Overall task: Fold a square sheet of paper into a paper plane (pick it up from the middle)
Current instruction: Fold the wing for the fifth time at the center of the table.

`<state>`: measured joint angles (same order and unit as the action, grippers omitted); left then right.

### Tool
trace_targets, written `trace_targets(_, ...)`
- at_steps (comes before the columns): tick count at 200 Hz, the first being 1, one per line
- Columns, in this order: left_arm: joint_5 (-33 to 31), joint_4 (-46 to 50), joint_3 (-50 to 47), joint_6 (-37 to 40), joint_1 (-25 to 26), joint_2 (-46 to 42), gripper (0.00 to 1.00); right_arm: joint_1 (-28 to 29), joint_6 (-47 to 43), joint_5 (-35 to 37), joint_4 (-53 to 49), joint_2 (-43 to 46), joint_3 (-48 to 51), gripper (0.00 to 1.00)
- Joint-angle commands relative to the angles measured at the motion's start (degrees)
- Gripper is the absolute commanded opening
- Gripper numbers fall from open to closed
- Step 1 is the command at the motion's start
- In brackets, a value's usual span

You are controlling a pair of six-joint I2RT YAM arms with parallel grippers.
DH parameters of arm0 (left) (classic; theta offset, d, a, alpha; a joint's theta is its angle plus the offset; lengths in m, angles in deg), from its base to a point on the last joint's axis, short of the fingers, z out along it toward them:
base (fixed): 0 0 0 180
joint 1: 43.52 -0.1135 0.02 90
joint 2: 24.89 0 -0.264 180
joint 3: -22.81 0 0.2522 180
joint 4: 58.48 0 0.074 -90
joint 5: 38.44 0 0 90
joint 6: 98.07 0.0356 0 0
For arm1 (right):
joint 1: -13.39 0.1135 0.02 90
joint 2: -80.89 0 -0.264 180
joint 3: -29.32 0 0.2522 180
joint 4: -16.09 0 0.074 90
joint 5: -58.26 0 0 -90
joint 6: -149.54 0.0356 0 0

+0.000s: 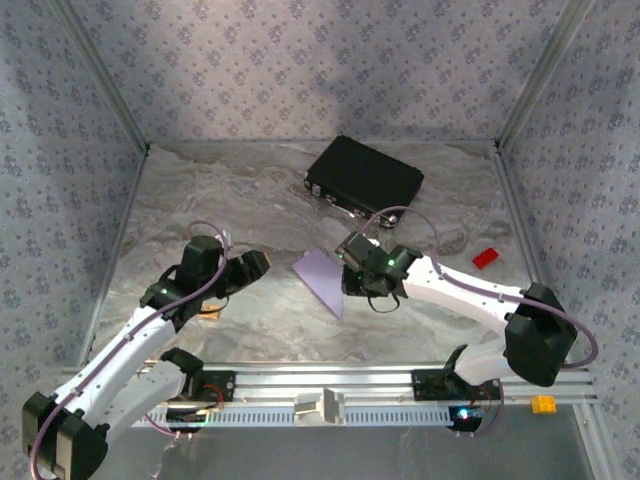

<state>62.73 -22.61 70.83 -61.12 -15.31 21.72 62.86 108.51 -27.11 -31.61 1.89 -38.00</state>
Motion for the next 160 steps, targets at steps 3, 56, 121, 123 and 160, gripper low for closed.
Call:
trace_targets(3, 1.16, -0.59, 0.04, 0.72, -0.34, -0.27, 0.69, -3.64, -6.86, -9.16, 8.96, 0.84, 3.30, 0.25)
trace_targets(56, 1.75, -0.86, -0.76, 0.51, -0.26, -0.55, 0.59, -8.15, -9.49, -22.98, 20.59, -5.64, 5.44, 0.14)
trace_targets(121, 1.70, -0.71, -1.15, -0.12, -0.36, -0.23, 0.52, -6.36, -7.27, -29.12, 26.19, -19.81, 2.29, 0.09)
trace_targets(123, 1.66, -0.63, -1.13, -0.12, -0.39, -0.21, 0.52, -6.35, -6.99, -29.12, 26.79, -19.97, 2.49, 0.09)
trace_targets(160, 2.18, -1.52, -0.37, 0.21, -0.48, 1.46, 0.52, -5.94, -0.29, -26.43, 28.80, -22.09, 4.72, 0.08)
